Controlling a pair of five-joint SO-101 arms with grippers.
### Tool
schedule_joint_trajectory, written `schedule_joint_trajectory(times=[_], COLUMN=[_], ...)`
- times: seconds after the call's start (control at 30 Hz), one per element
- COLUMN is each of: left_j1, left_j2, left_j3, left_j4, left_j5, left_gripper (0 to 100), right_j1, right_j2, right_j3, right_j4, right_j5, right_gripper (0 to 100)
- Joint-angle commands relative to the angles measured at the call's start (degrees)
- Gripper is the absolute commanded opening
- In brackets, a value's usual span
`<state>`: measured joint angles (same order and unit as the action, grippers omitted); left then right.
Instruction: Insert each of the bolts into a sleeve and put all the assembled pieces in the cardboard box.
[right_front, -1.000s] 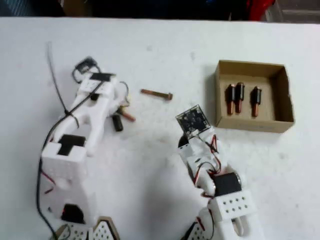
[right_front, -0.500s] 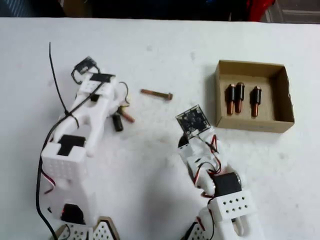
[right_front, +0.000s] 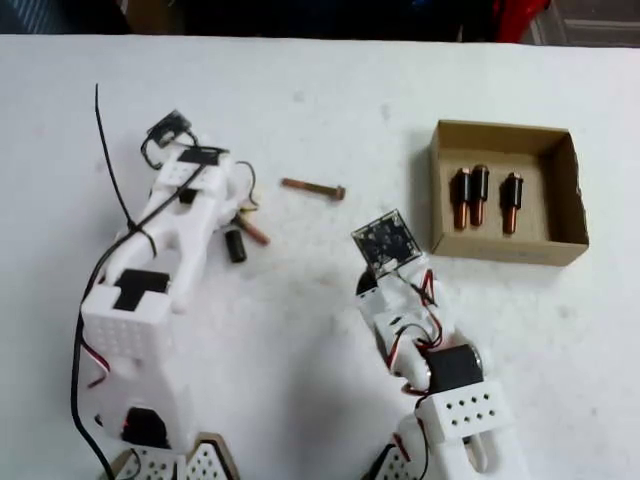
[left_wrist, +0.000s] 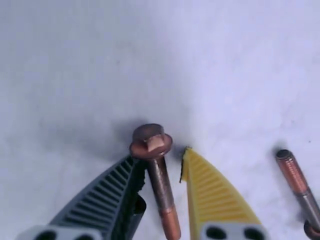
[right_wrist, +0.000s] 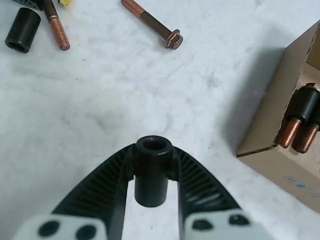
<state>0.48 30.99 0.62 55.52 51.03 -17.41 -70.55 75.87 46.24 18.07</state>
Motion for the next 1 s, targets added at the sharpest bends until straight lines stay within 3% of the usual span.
schedule_joint_trajectory(times=[0.0, 0.1, 0.23, 0.5, 0.73, 0.97], left_j1=[-2.33, -2.33, -2.51, -2.24, -0.40, 2.59], left_j2=[0.31, 0.40, 0.40, 0.31, 0.31, 0.31], left_j3=[-2.90, -2.73, -2.81, -4.31, -9.85, -13.54], left_j4=[-3.16, -3.16, -3.34, -3.69, -3.60, -3.60], left_j5=[0.44, 0.44, -0.35, -3.16, -18.90, -24.26], left_gripper=[15, 14, 2, 4, 4, 4], right_j1=[0.13, 0.13, 0.22, 0.13, 0.13, 0.13], right_j2=[-1.19, -1.19, -1.19, -1.19, -1.19, -1.19], right_j3=[0.09, 0.35, 0.35, 0.35, 0.35, 0.35], right_j4=[-1.36, -2.15, -2.15, -2.15, -2.24, -2.24], right_j5=[0.53, 0.53, 0.53, 0.53, 0.53, 0.53], right_gripper=[1.7, 1.7, 1.7, 1.7, 1.7, 1.7])
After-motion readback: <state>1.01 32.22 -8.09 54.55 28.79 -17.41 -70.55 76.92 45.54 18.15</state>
